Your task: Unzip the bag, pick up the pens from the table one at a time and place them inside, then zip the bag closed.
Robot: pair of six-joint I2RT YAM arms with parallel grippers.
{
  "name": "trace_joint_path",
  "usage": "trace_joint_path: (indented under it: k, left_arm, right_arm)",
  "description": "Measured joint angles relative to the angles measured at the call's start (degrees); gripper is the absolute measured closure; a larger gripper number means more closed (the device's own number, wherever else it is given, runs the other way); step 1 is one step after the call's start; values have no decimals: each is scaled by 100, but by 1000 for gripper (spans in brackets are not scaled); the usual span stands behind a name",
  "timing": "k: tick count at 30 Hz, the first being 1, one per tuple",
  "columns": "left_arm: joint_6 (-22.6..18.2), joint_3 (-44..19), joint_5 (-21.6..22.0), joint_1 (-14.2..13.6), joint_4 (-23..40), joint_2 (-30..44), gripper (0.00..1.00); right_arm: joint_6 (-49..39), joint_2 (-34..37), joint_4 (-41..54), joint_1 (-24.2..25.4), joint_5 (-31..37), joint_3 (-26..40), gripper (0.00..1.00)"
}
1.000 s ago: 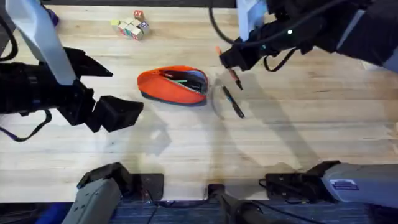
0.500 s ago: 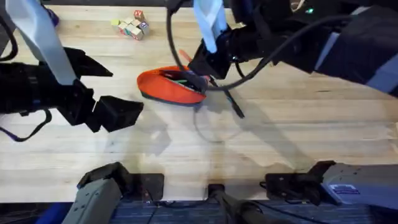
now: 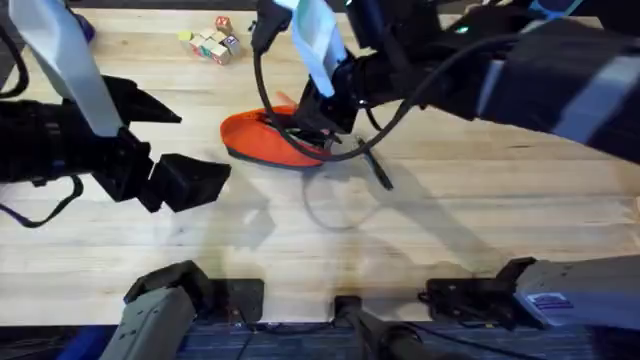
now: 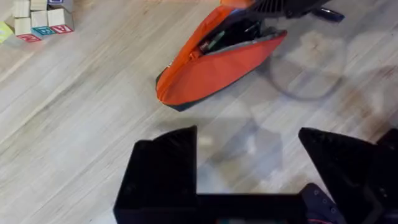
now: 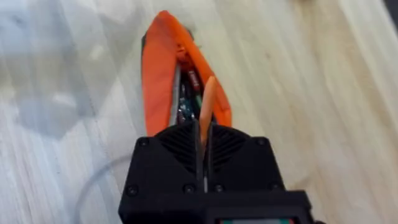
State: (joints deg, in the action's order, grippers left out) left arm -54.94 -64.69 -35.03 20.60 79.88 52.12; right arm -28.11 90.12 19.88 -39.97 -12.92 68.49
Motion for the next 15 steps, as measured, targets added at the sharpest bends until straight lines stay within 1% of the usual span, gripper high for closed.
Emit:
trace_joint_path:
  k: [6,15]
  left_arm:
    - [0,0,0,0,-37,0,7]
    - [0,0,0,0,-37,0,7]
  right_arm:
    - [-25,455,-236,-4,-399,0,968]
    - [-27,1055,-670,-4,-517,0,968]
